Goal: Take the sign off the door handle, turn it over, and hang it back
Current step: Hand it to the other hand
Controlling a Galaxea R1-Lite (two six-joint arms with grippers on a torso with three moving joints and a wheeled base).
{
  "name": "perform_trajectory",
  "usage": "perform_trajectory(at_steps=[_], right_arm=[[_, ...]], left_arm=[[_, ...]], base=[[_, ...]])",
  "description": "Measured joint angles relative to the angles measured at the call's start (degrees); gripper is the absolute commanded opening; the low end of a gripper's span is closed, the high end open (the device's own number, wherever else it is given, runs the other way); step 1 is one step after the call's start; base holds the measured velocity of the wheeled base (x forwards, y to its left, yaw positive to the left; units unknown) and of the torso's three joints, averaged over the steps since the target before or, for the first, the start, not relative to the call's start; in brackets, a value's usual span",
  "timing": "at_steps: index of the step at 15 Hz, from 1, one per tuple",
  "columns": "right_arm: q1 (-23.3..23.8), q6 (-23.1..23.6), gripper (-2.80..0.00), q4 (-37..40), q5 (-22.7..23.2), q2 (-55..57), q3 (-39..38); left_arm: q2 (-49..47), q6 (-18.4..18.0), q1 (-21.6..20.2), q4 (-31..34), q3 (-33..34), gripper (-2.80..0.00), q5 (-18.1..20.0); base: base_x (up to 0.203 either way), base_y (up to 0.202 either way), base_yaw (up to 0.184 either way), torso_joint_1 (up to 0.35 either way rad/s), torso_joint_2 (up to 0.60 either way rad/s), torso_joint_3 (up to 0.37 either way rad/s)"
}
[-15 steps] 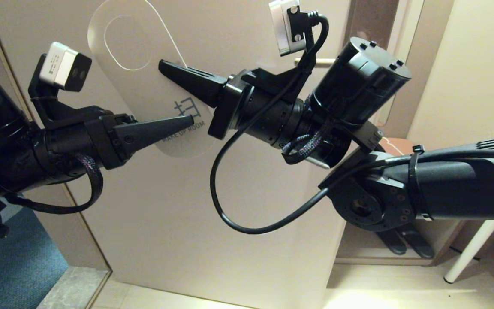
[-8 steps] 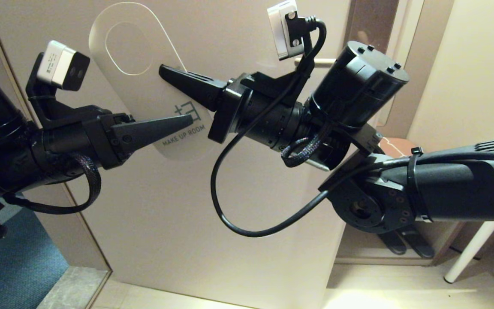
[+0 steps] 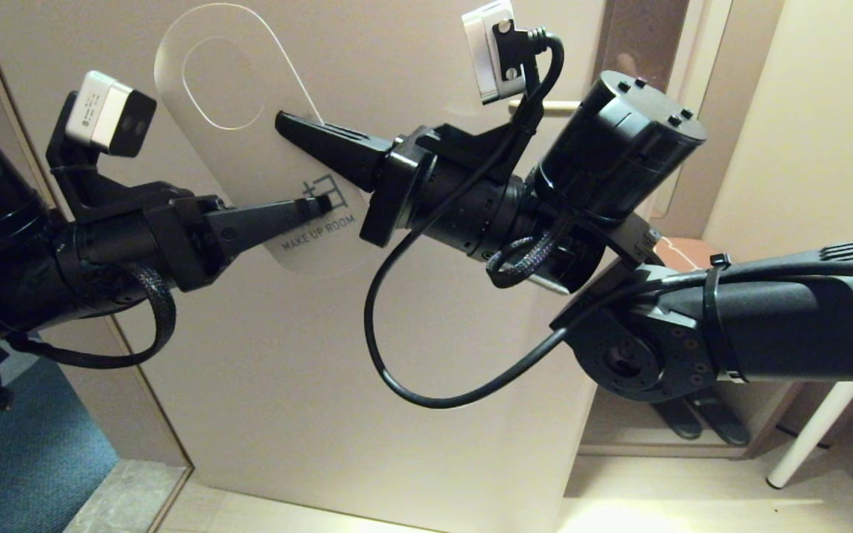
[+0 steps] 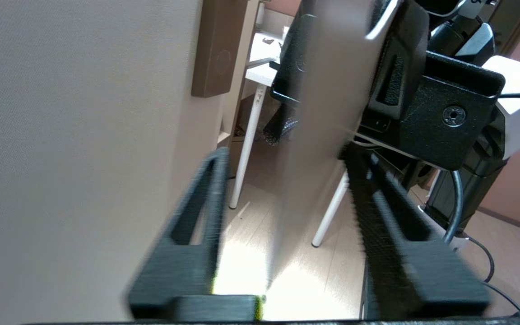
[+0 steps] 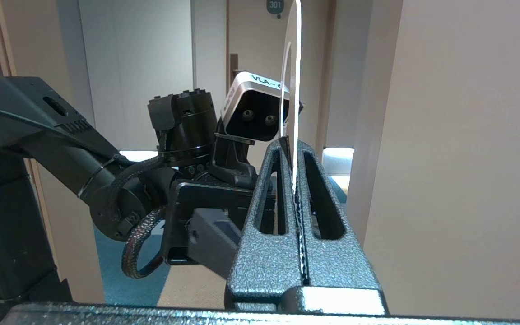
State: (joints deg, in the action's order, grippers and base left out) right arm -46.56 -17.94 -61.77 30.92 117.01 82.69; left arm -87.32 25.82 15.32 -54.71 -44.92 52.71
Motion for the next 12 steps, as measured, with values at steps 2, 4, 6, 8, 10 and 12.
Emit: perform_trajectory(at_steps=[2,4,6,8,10,12], right_arm=[[0.0,0.0,-2.8,0.0,-0.1,0.0,0.0],[0.1,0.0,-2.8,0.0,-0.1,0.0,0.0],[0.0,-0.1,-2.8,0.0,-0.1,0.0,0.0],[0.0,0.0,-2.8,0.0,0.0,0.0,0.0],[-0.1,0.0,-2.8,0.0,0.0,0.0,-0.2],[-0.1,-0.1,0.0,0.0,0.1,-0.1,-0.7]], left_arm=[[0.0,0.0,0.0,0.0,-0.1,-2.8,0.2],[0.0,-0.1,0.0,0.0,-0.1,-2.8,0.2],[0.1,-0.1,0.0,0.0,-0.1,-2.8,0.2],[0.1,-0.1,0.0,0.0,-0.1,-2.8,0.1],[0.1,-0.1,0.0,0.0,0.0,-2.8,0.1],[0.1,-0.2,0.0,0.0,0.0,-2.8,0.0]], base=[[0.0,0.0,0.0,0.0,0.0,0.0],[0.0,0.0,0.0,0.0,0.0,0.0],[0.0,0.0,0.0,0.0,0.0,0.0],[0.0,0.0,0.0,0.0,0.0,0.0],[0.0,0.0,0.0,0.0,0.0,0.0],[0.0,0.0,0.0,0.0,0.0,0.0]])
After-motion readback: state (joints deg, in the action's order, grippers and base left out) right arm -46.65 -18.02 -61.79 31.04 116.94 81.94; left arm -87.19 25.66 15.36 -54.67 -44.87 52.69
